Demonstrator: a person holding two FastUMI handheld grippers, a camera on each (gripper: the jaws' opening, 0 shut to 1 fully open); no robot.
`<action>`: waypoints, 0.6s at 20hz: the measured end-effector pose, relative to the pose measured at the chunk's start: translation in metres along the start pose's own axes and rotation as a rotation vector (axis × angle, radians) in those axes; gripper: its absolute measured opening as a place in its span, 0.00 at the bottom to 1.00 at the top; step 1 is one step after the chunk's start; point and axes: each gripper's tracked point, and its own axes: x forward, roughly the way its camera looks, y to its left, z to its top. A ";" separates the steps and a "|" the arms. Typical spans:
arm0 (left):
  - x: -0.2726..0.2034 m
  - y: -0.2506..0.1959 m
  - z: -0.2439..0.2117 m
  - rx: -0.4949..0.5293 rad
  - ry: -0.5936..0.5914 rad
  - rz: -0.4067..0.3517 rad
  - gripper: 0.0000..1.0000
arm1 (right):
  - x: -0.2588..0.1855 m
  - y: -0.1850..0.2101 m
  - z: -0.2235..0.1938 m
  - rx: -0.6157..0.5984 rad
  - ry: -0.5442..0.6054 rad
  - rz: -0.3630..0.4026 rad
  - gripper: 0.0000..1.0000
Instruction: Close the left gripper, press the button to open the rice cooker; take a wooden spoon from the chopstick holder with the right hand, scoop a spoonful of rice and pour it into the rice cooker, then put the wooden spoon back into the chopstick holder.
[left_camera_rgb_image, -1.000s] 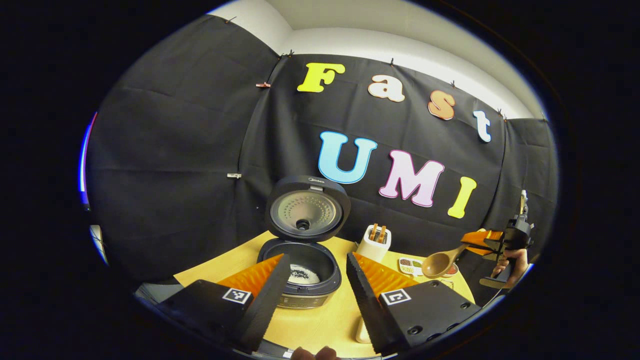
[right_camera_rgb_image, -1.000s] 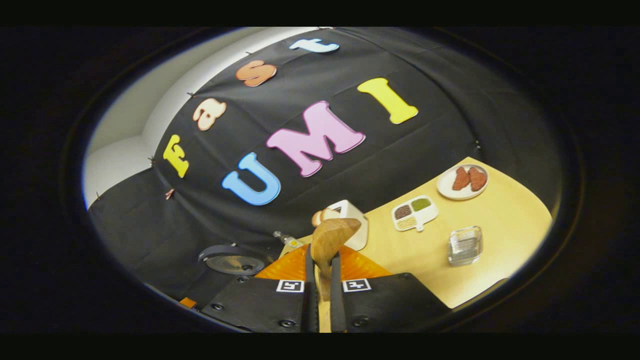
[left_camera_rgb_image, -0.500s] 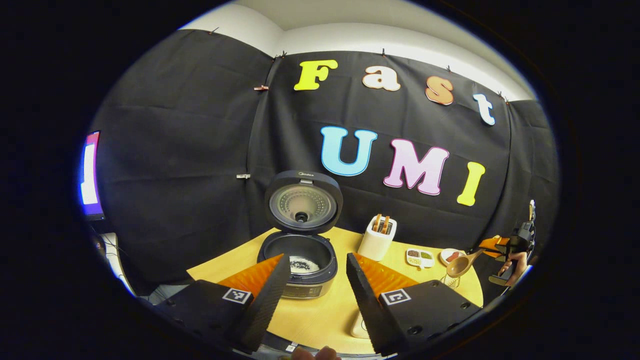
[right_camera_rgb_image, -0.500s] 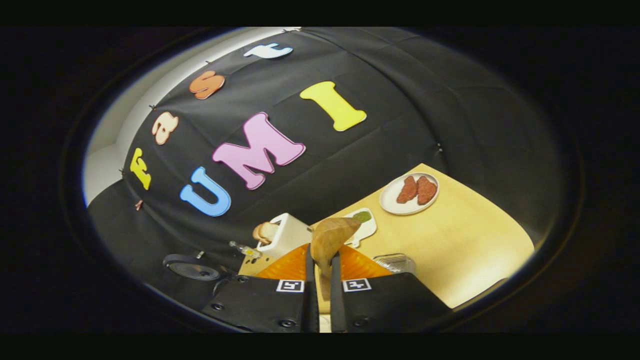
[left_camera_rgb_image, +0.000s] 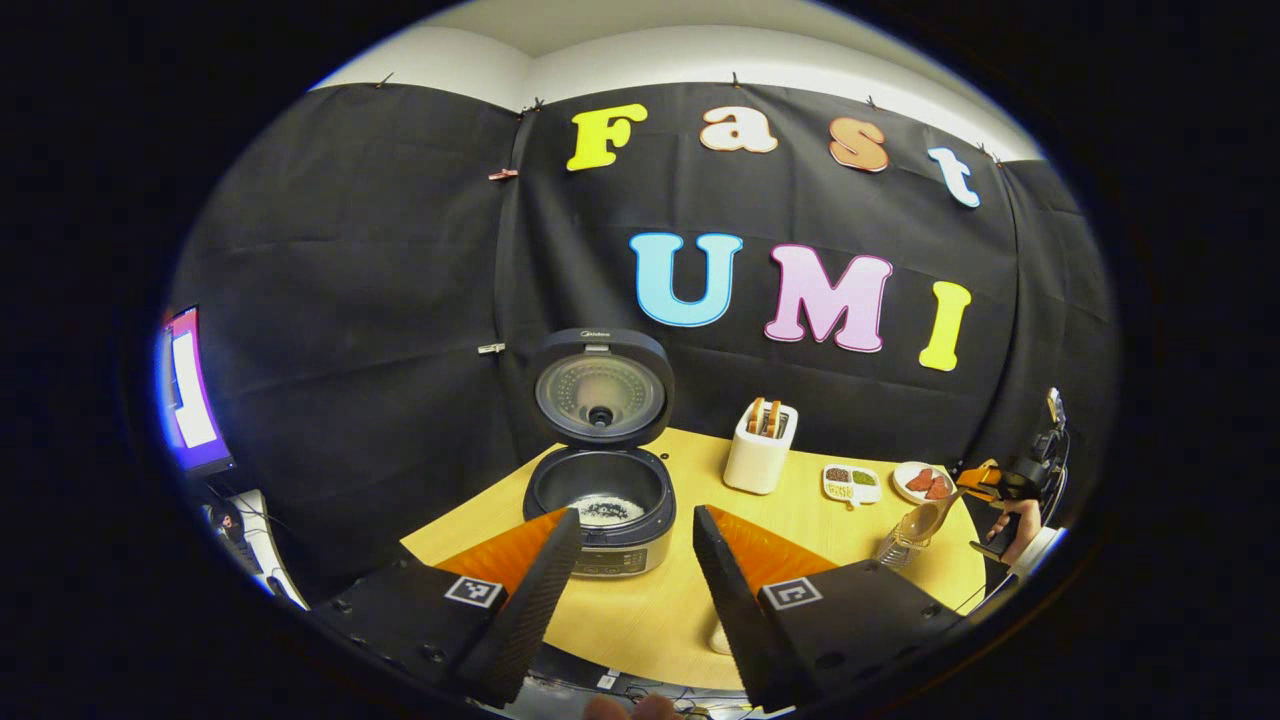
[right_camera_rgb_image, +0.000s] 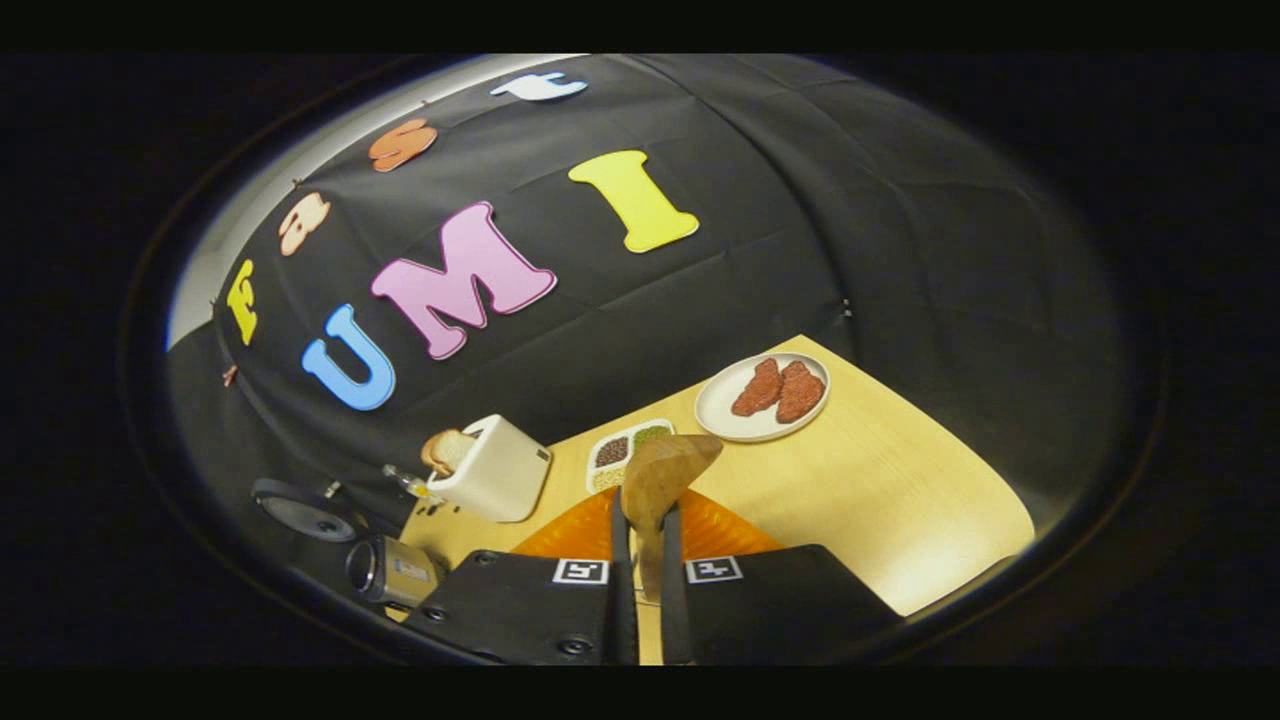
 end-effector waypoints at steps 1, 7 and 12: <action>0.001 -0.004 0.000 0.009 0.005 -0.007 0.79 | 0.004 -0.001 -0.007 -0.012 0.011 -0.002 0.13; 0.000 -0.019 0.002 0.036 0.008 -0.021 0.79 | 0.016 -0.005 -0.039 -0.079 0.045 -0.033 0.13; -0.001 -0.019 -0.003 0.015 0.020 -0.020 0.79 | 0.018 -0.006 -0.044 -0.088 0.061 -0.021 0.16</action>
